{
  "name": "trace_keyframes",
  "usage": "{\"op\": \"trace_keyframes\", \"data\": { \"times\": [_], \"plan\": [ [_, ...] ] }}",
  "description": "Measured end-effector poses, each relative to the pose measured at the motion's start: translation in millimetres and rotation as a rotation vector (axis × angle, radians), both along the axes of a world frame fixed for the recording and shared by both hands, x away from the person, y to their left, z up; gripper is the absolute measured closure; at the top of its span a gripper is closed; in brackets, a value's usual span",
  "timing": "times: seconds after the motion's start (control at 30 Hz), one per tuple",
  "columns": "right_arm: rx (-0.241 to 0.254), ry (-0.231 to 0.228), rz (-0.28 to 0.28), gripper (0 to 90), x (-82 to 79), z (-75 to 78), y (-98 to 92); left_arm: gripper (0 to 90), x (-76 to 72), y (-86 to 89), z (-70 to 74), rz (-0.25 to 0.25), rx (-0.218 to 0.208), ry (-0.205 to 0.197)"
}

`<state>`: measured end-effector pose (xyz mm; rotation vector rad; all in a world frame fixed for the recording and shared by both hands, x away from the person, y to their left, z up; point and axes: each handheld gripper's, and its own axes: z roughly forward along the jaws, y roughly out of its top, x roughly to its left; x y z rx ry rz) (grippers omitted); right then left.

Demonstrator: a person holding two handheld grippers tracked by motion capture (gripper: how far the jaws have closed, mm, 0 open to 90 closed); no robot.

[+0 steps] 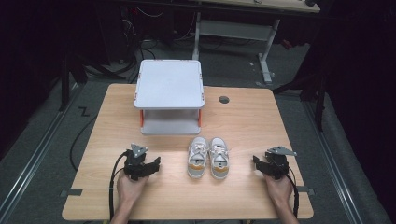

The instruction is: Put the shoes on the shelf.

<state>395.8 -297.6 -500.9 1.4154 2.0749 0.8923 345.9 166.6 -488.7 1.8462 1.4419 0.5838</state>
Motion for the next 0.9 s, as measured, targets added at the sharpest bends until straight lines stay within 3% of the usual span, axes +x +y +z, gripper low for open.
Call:
{"op": "trace_keyframes", "data": {
  "times": [0.17,0.23,0.27,0.33,0.43,0.7,0.8,0.9],
  "plan": [
    [0.001,0.000,0.000,41.3,0.0,0.0,0.1,36.7,-8.7,-24.8,19.7,-0.074,-0.038,-0.020],
    [0.001,0.000,0.000,41.3,0.0,-0.1,0.1,38.7,-14.0,-42.5,30.9,-0.145,-0.026,-0.017],
    [0.001,0.000,0.000,41.3,0.0,-0.1,0.1,39.7,-14.0,-42.5,30.9,-0.145,-0.026,-0.017],
    [0.001,0.000,-0.001,41.3,-0.1,-0.1,0.1,41.4,-16.7,-53.6,37.5,-0.195,-0.033,-0.013],
    [0.001,0.000,-0.001,41.4,-0.1,-0.1,0.1,42.5,-20.3,-76.1,49.1,-0.242,-0.037,-0.008],
    [0.000,0.000,-0.001,41.4,-0.1,-0.1,0.2,41.6,-19.4,-110.1,61.5,-0.285,-0.049,0.010],
    [0.000,-0.001,-0.001,41.4,-0.3,-0.1,0.2,40.6,-13.9,-123.3,61.5,-0.274,-0.044,0.023],
    [0.000,-0.001,-0.002,41.4,-0.4,-0.1,0.2,42.4,-6.0,-134.0,58.1,-0.243,-0.052,0.071]
  ]
}}
